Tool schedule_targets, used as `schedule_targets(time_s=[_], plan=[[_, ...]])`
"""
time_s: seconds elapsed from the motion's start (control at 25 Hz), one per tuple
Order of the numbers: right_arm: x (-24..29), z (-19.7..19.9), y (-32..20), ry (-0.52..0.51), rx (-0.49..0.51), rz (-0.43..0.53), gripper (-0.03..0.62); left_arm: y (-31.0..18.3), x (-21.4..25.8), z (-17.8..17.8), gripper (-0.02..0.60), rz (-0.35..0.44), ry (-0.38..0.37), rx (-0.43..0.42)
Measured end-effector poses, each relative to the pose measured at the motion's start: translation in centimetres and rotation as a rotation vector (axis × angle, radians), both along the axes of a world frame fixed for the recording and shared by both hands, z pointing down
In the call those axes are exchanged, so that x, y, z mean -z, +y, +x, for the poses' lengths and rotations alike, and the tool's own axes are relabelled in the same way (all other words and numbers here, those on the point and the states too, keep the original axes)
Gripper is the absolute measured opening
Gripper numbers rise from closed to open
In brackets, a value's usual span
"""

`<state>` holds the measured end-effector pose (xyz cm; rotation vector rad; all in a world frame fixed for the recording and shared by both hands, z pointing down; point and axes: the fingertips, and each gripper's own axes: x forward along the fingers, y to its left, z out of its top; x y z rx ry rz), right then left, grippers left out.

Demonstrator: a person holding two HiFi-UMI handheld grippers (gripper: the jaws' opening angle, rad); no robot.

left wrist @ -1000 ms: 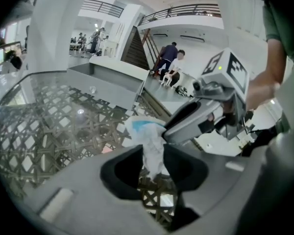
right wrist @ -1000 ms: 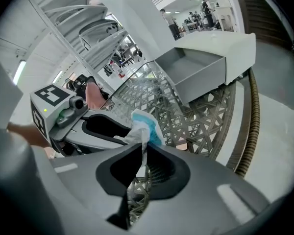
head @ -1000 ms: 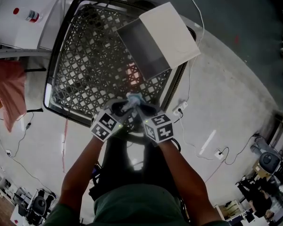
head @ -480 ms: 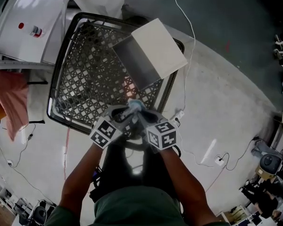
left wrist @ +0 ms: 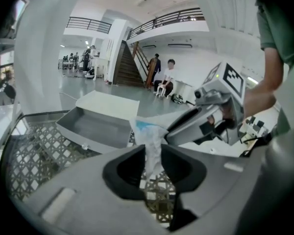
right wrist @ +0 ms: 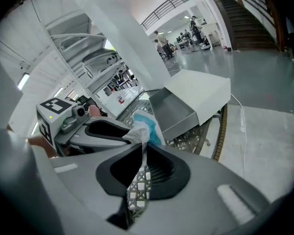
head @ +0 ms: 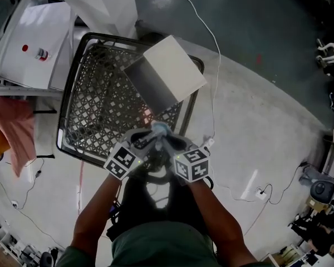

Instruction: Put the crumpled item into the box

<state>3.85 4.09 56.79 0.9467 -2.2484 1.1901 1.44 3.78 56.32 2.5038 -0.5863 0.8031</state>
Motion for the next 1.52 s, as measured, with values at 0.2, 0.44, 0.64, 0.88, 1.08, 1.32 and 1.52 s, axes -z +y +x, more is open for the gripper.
schedule_targets(time_s=[0.2,0.44,0.64,0.88,1.08,1.32,1.52], plan=[[0.8,1.0,-1.0,0.0,-0.005,0.019,0.032,-0.9,0.8,1.0,0.1,0.011,0.003,-0.001],[1.3,2.1,-2.6,-0.004,-0.022,0.034,0.032,-2.6,1.3,2.1,0.1,0.026,-0.005,-0.013],[1.3,3.0,-3.6,-0.006,-0.039,0.045,0.032,-3.8,1.3,3.0,0.1,0.035,-0.006,-0.02],[1.0,3.8,-3.9,-0.005,-0.051,0.045,0.032,-4.2,0.9,3.7,0.1,0.04,-0.006,-0.02],[0.3,3.6,-3.7,-0.005,-0.049,0.038,0.032,-4.1,0.1,3.4,0.1,0.027,0.006,0.0],[-0.1,3.1,-3.6,-0.004,-0.049,0.025,0.034,-4.0,-0.4,2.8,0.101,-0.001,0.022,0.03],[-0.5,2.8,-3.5,-0.001,-0.053,0.014,0.034,-3.8,-1.0,2.4,0.104,-0.02,0.032,0.038]])
